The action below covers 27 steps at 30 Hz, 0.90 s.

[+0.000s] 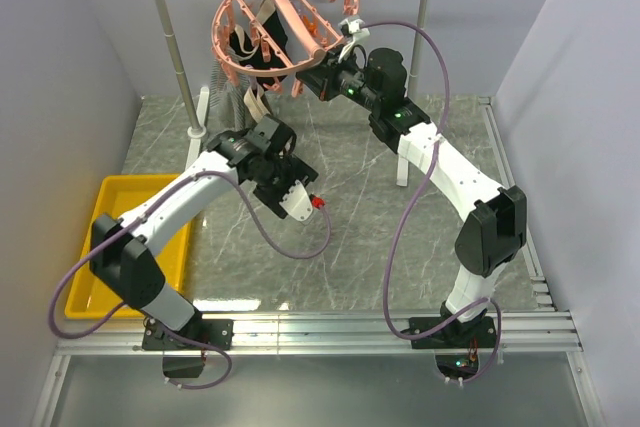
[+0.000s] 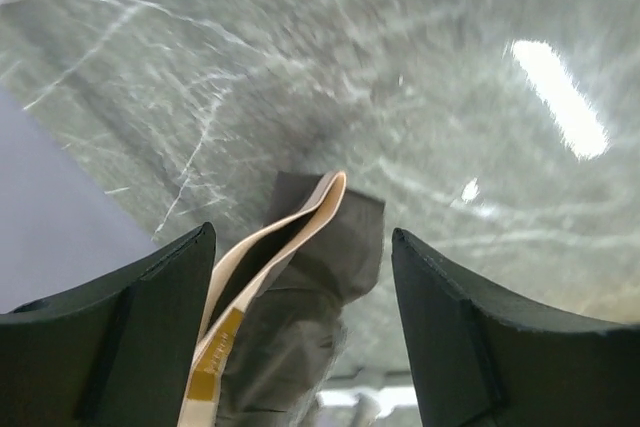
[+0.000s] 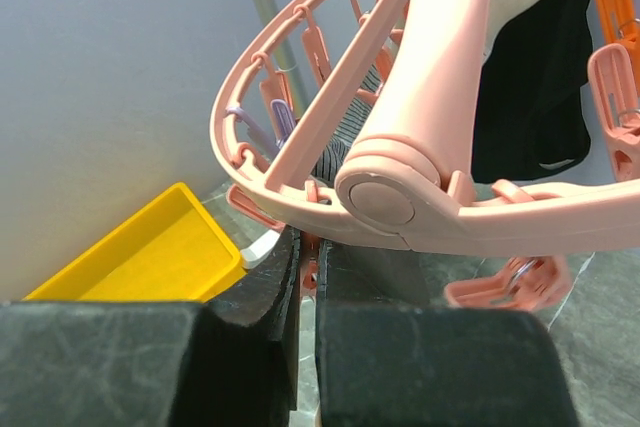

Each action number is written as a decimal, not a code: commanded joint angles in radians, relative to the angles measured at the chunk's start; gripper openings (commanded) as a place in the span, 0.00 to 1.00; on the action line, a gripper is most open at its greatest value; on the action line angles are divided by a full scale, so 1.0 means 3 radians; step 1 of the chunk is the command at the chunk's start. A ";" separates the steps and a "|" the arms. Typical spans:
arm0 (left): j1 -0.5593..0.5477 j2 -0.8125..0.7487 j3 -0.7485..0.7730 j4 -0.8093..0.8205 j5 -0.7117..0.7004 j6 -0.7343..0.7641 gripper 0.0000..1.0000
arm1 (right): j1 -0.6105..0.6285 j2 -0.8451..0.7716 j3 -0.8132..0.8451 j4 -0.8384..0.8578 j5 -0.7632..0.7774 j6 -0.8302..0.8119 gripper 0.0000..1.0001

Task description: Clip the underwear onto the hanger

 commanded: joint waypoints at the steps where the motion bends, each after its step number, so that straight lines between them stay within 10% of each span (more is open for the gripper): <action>1: -0.0033 0.0213 0.0231 -0.0253 -0.0478 0.0530 0.76 | -0.0021 0.0047 0.0195 0.0071 -0.0019 0.0044 0.00; 27: 0.0084 0.1118 0.0476 0.0309 -0.1020 0.1123 0.81 | -0.0036 0.0124 0.0241 0.0071 -0.0080 0.0126 0.00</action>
